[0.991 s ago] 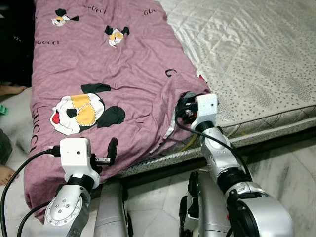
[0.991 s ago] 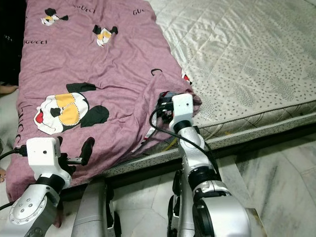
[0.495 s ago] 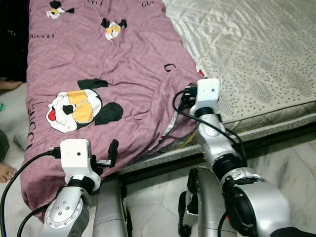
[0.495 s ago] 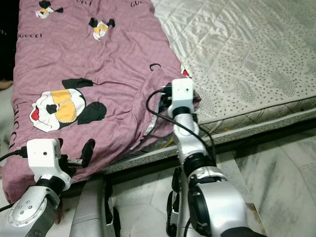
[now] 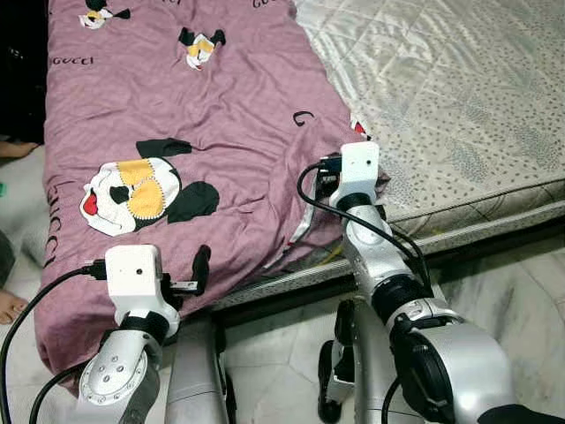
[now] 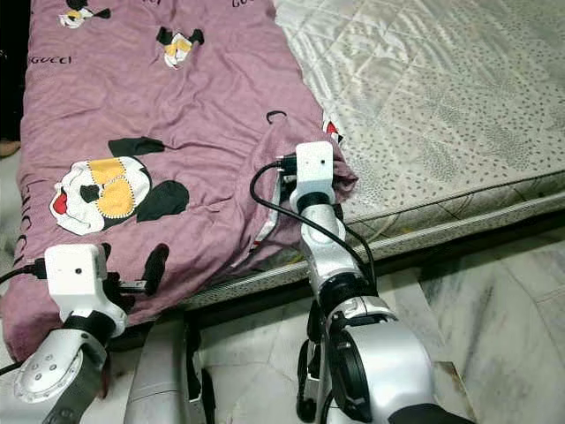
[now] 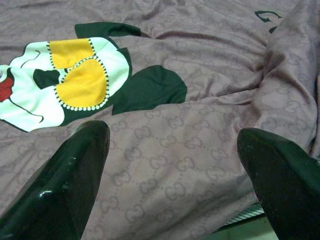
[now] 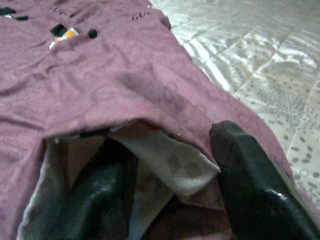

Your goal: Clean up the room

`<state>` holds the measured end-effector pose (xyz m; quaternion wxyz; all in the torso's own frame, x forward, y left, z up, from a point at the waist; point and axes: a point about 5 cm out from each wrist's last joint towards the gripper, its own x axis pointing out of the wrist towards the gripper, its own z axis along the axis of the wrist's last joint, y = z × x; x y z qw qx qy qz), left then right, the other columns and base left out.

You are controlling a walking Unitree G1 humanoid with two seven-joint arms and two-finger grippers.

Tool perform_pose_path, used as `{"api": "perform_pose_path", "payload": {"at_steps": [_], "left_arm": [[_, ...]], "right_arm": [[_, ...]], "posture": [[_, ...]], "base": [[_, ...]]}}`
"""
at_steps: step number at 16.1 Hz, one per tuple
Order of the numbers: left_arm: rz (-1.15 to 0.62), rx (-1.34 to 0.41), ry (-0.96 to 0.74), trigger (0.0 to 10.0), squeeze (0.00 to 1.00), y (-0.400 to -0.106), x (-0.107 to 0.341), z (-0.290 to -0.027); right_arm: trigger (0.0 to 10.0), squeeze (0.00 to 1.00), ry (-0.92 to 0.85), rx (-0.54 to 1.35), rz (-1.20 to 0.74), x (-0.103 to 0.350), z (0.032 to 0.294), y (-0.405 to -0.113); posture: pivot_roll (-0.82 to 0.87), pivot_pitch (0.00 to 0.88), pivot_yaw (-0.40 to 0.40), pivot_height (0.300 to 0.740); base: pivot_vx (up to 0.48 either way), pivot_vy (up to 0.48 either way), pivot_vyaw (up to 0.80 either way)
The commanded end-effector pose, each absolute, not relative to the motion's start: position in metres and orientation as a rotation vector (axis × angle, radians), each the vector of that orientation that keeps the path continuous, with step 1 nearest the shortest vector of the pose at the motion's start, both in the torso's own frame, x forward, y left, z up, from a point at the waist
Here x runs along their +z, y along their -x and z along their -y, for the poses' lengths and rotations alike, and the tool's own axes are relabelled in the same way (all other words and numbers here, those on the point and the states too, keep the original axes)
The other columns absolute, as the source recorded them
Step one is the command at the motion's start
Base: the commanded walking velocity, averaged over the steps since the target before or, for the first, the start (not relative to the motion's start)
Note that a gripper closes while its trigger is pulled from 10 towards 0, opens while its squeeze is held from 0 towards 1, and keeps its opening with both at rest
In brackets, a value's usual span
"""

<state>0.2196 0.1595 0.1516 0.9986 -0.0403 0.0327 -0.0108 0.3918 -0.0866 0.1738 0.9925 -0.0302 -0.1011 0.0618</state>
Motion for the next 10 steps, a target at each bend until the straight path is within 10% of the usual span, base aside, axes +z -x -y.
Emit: {"api": "perform_pose_path", "payload": {"at_steps": [1, 10], "left_arm": [[-0.088, -0.009, 0.073, 10.0, 0.00, -0.217, 0.148, -0.162], [-0.059, -0.020, 0.084, 10.0, 0.00, -0.235, 0.146, -0.159]], "right_arm": [[0.0, 0.00, 0.053, 0.125, 0.168, 0.169, 0.084, -0.391], [0.0, 0.00, -0.068, -0.085, -0.008, 0.141, 0.146, -0.391]], "posture": [[0.29, 0.362, 0.033, 0.551], [0.22, 0.319, 0.012, 0.551]], "base": [[0.000, 0.000, 0.00], [0.000, 0.000, 0.00]]}}
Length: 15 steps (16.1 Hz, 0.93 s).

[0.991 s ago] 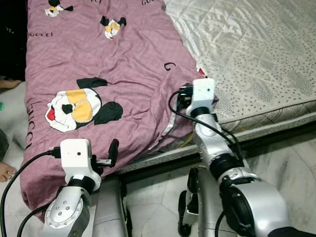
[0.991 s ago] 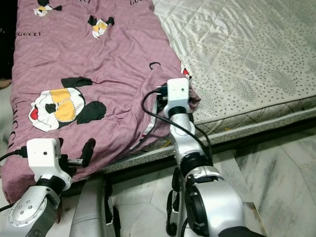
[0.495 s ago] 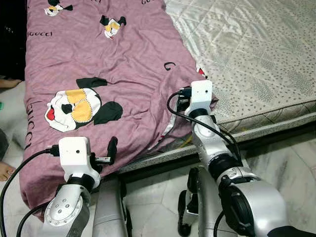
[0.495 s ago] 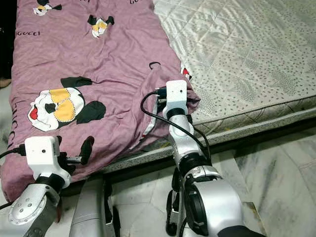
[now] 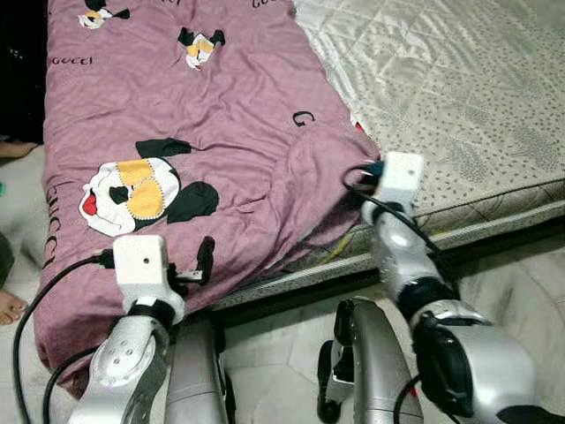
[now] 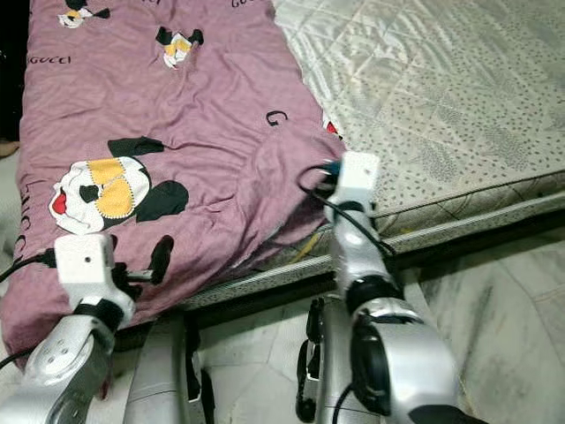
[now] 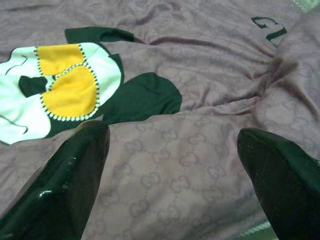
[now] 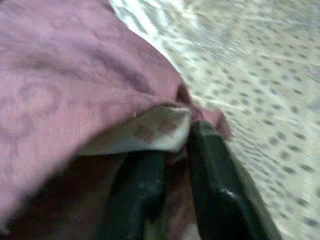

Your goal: Clean up the room

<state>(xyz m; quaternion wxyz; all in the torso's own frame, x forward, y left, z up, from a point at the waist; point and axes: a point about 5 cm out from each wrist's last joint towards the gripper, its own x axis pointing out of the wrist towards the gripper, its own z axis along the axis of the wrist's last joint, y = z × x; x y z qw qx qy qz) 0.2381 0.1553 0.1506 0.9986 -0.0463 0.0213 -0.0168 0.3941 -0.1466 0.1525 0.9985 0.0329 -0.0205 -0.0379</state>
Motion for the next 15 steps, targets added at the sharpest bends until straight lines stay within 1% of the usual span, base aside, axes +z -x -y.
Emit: {"api": "perform_pose_path", "payload": {"at_steps": [1, 2, 3, 6, 7, 9, 11, 12, 13, 14, 15], "left_arm": [[-0.054, -0.021, 0.090, 10.0, 0.00, -0.237, 0.146, -0.157], [-0.048, -0.022, 0.102, 10.0, 0.00, -0.238, 0.145, -0.154], [-0.044, -0.024, 0.109, 10.0, 0.00, -0.239, 0.144, -0.152], [-0.027, -0.033, 0.129, 10.0, 0.00, -0.247, 0.142, -0.145], [-0.025, -0.033, 0.131, 10.0, 0.00, -0.248, 0.142, -0.144], [-0.015, -0.027, 0.133, 10.0, 0.00, -0.253, 0.139, -0.148], [-0.005, -0.028, 0.142, 10.0, 0.00, -0.259, 0.137, -0.146], [-0.001, -0.034, 0.147, 10.0, 0.00, -0.260, 0.138, -0.144], [0.004, -0.043, 0.152, 10.0, 0.00, -0.261, 0.138, -0.141], [0.006, -0.045, 0.153, 10.0, 0.00, -0.262, 0.138, -0.141], [0.008, -0.050, 0.153, 10.0, 0.00, -0.261, 0.138, -0.140]], "right_arm": [[0.0, 0.00, -0.073, -0.101, -0.018, 0.138, 0.152, -0.390], [0.0, 0.00, -0.074, -0.130, -0.026, 0.134, 0.165, -0.387], [0.0, 0.00, -0.075, -0.142, -0.029, 0.132, 0.171, -0.385], [0.0, 0.00, -0.061, -0.202, -0.014, 0.125, 0.202, -0.375], [0.0, 0.00, -0.062, -0.210, -0.012, 0.123, 0.208, -0.372], [0.0, 0.00, 0.020, -0.195, -0.006, 0.110, 0.232, -0.349], [0.0, 0.00, 0.045, -0.198, -0.024, 0.103, 0.242, -0.336], [0.0, 0.00, 0.053, -0.166, -0.017, 0.104, 0.240, -0.335], [2.3, 0.00, 0.080, -0.105, 0.006, 0.107, 0.233, -0.336], [2.3, 0.00, 0.086, -0.078, 0.015, 0.109, 0.229, -0.336], [10.0, 1.00, 0.124, 0.001, 0.050, 0.114, 0.215, -0.338]], "posture": [[0.21, 0.310, 0.003, 0.551], [0.20, 0.303, -0.005, 0.551], [0.19, 0.298, -0.010, 0.551], [0.15, 0.271, -0.032, 0.551], [0.14, 0.267, -0.035, 0.551], [0.09, 0.250, -0.042, 0.551], [0.07, 0.242, -0.038, 0.551], [0.07, 0.240, -0.036, 0.551], [0.07, 0.238, -0.031, 0.551], [0.07, 0.238, -0.031, 0.551], [0.07, 0.238, -0.031, 0.551]], "base": [[0.000, 0.000, 0.00], [0.000, 0.000, 0.00], [0.000, 0.000, 0.00], [0.000, 0.000, 0.00], [0.000, 0.000, 0.00], [0.000, 0.000, 0.00], [0.000, 0.000, 0.00], [0.000, 0.000, 0.00], [0.000, 0.000, 0.00], [0.000, 0.000, 0.00], [0.000, 0.000, 0.00]]}}
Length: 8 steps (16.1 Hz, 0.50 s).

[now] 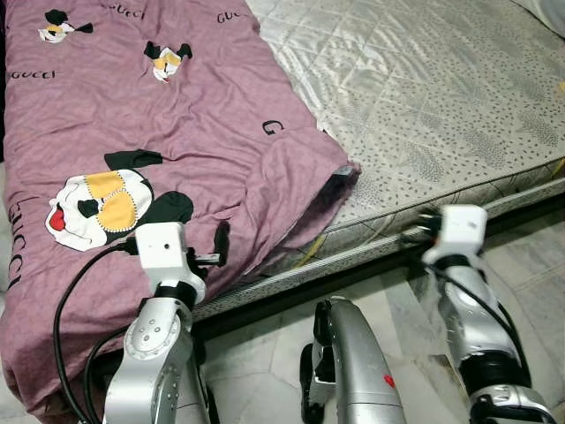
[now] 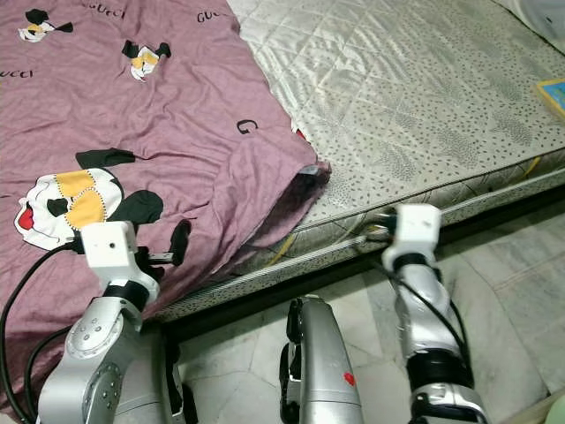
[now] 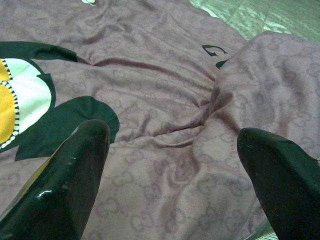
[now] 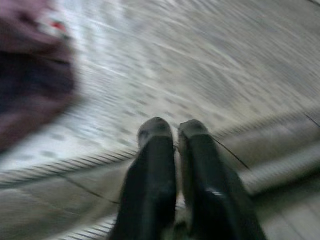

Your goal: Clean up the room

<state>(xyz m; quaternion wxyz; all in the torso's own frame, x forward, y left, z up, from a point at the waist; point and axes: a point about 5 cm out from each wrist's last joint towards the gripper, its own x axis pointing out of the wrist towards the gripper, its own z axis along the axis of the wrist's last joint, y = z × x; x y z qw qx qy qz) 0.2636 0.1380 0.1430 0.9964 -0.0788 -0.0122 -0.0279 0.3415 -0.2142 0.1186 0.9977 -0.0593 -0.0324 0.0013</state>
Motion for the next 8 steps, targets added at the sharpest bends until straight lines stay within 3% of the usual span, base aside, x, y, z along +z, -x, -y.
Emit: {"api": "perform_pose_path", "payload": {"at_steps": [1, 3, 8], "left_arm": [[0.008, -0.051, 0.149, 10.0, 0.00, -0.260, 0.138, -0.141], [0.010, -0.041, 0.135, 10.0, 0.00, -0.258, 0.138, -0.147], [0.008, -0.035, 0.122, 10.0, 0.00, -0.252, 0.140, -0.150]], "right_arm": [[10.0, 1.00, 0.156, 0.080, 0.077, 0.118, 0.203, -0.340], [10.0, 1.00, 0.212, 0.230, 0.130, 0.126, 0.177, -0.347], [10.0, 1.00, 0.317, 0.345, 0.224, 0.146, 0.148, -0.360]], "posture": [[0.08, 0.242, -0.022, 0.551], [0.10, 0.253, -0.019, 0.551], [0.15, 0.280, -0.013, 0.551]], "base": [[0.000, 0.000, 0.00], [0.000, 0.000, 0.00], [0.000, 0.000, 0.00]]}}
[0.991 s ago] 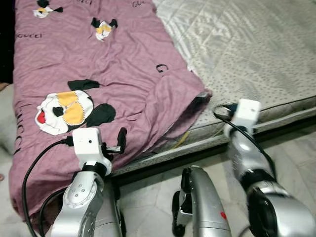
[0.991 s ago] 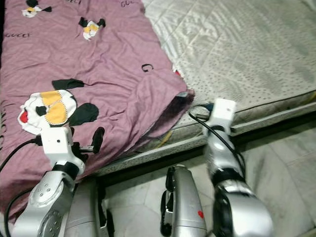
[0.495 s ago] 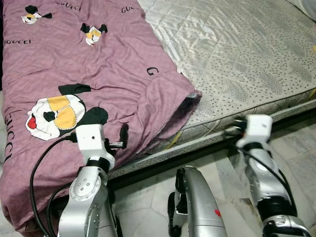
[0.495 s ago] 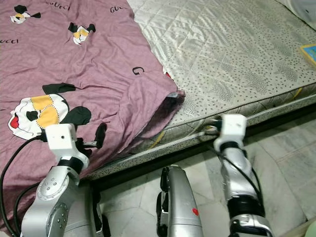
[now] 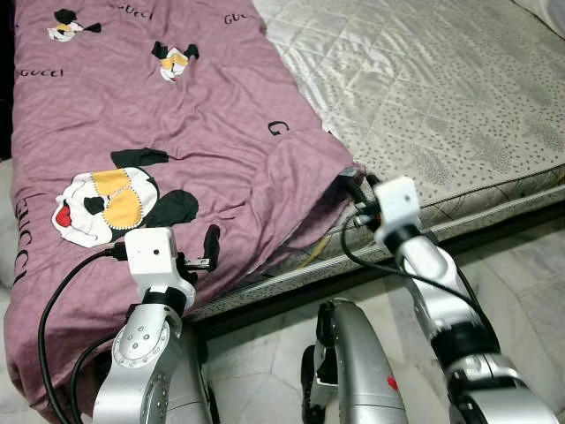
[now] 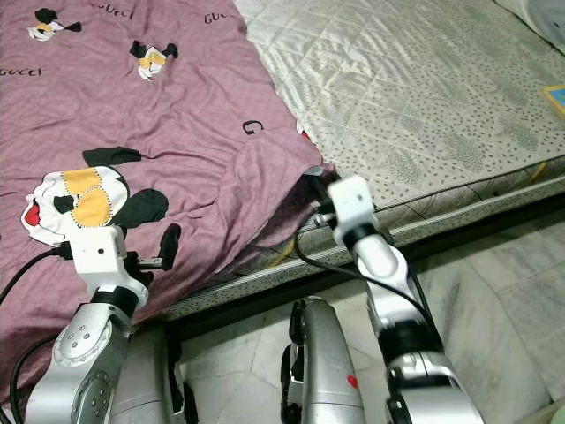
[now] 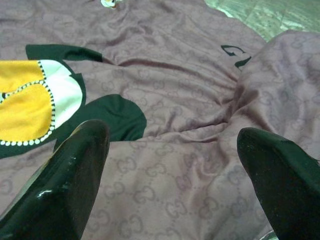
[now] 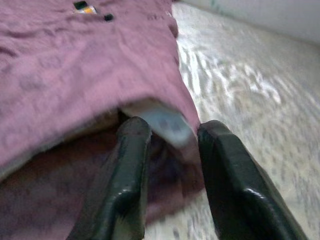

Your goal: Clean up the room

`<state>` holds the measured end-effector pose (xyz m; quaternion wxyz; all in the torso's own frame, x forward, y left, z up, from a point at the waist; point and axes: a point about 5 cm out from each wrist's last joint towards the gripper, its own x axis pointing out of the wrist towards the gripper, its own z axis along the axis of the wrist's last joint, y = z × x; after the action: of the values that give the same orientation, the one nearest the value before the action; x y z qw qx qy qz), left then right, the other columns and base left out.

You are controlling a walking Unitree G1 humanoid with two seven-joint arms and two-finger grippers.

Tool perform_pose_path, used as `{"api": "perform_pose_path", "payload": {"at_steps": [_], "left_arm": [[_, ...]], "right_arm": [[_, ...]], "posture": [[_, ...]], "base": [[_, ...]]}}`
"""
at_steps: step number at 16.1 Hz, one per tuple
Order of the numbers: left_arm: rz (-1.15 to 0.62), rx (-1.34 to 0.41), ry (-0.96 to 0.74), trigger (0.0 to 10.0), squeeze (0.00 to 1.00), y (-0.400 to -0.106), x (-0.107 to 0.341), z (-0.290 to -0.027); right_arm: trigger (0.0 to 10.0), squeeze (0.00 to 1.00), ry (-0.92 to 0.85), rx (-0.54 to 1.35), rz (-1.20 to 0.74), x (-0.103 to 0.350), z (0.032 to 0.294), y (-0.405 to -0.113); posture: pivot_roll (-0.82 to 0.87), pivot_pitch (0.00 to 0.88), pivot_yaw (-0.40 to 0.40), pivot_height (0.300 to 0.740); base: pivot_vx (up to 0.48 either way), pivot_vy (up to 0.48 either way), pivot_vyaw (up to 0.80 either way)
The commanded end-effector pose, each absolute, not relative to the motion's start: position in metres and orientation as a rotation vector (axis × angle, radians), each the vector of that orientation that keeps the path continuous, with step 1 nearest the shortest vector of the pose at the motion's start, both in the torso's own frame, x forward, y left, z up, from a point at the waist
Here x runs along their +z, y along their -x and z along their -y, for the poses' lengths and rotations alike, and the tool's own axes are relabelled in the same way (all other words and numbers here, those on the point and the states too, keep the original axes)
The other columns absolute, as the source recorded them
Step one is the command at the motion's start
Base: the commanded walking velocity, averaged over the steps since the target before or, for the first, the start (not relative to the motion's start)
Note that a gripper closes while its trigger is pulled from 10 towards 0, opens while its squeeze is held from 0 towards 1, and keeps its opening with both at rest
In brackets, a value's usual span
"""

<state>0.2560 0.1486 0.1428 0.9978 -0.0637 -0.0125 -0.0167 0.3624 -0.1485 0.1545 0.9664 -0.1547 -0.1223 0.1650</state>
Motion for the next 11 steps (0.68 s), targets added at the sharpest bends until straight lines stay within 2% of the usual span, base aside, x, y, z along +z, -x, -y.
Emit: {"api": "perform_pose_path", "payload": {"at_steps": [1, 6, 7, 8, 11], "left_arm": [[0.006, -0.033, 0.119, 10.0, 0.00, -0.250, 0.141, -0.151], [-0.005, -0.022, 0.099, 10.0, 0.00, -0.243, 0.143, -0.156], [-0.008, -0.018, 0.095, 10.0, 0.00, -0.241, 0.144, -0.158], [-0.009, -0.017, 0.094, 10.0, 0.00, -0.241, 0.144, -0.158], [-0.011, -0.020, 0.092, 10.0, 0.00, -0.239, 0.148, -0.157]], "right_arm": [[10.0, 1.00, 0.330, 0.347, 0.239, 0.150, 0.144, -0.362], [10.0, 1.00, 0.385, 0.389, 0.277, 0.156, 0.128, -0.368], [10.0, 0.89, 0.399, 0.382, 0.276, 0.156, 0.127, -0.370], [10.0, 0.00, 0.402, 0.380, 0.275, 0.158, 0.126, -0.371], [10.0, 0.00, 0.428, 0.362, 0.272, 0.162, 0.112, -0.378]], "posture": [[0.16, 0.286, -0.011, 0.551], [0.20, 0.309, -0.001, 0.551], [0.20, 0.314, 0.003, 0.551], [0.20, 0.315, 0.004, 0.551], [0.23, 0.325, 0.014, 0.551]], "base": [[0.000, 0.000, 0.00], [0.000, 0.000, 0.00], [0.000, 0.000, 0.00], [0.000, 0.000, 0.00], [0.000, 0.000, 0.00]]}}
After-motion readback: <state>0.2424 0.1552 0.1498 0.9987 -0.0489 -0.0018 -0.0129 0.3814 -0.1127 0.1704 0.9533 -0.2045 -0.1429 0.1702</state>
